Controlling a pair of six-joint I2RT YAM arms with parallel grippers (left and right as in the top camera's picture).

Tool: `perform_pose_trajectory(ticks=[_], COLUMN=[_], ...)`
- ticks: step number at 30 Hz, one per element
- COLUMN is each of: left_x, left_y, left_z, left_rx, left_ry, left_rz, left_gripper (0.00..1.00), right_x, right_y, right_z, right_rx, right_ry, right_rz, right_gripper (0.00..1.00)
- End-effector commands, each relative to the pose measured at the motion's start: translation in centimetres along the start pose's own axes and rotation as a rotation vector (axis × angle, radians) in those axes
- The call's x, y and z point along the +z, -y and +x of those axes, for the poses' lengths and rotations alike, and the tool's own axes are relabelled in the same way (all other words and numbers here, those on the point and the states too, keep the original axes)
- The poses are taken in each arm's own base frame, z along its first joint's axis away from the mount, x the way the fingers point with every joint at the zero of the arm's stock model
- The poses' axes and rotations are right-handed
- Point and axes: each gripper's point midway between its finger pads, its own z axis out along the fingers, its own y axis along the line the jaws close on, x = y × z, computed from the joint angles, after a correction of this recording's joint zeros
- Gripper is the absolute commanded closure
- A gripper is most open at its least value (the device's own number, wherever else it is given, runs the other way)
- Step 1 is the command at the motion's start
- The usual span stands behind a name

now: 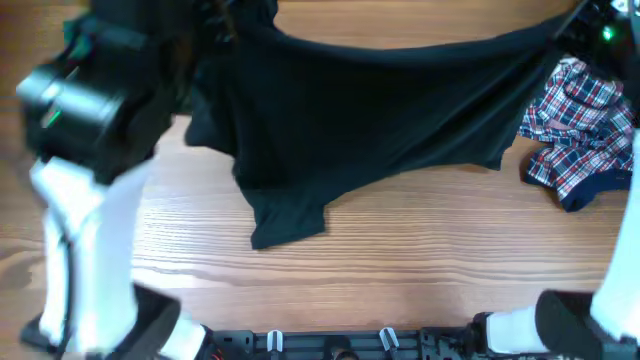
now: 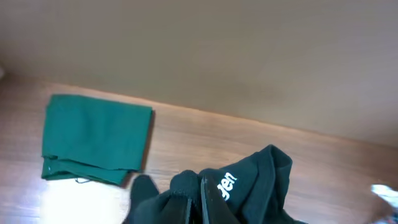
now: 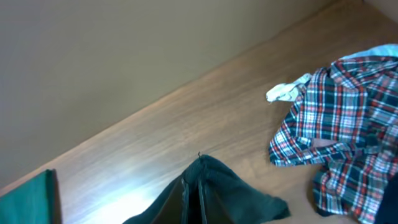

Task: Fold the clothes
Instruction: 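Lower the black shirt onto the table center with both grippers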

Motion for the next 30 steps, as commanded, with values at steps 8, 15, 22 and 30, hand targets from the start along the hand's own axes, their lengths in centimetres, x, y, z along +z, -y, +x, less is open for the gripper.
perform_pose_trajectory(ticks=[8, 15, 22, 30], left_x=[16.2, 26.1, 31.7, 32.7], left_y=[-1.7, -1.3, -0.6, -0.5], left_z=[2.1, 5.1, 7.5, 6.3], left_rx=[-0.044, -0.048, -0.055, -0.073], left_ry=[-0.066, -0.076, -0.058, 0.009], left_rz=[-0.174, -0.188, -0.181, -0.167], left_gripper=[0.96, 0.96, 0.33, 0.0], right_x=[13.6, 23.6, 29.0, 29.7], right_y=[-0.6, -0.9, -1.2, -1.0], right_z=[0.3, 2.9, 5.0, 4.5], right_rx=[0.034, 0.017, 0.005, -0.106], right_ry=[-0.075, -0.125, -0.137, -0.109], right_rz=[0.04, 0.053, 0.047, 0.053], right_gripper=[0.96, 0.96, 0.93, 0.0])
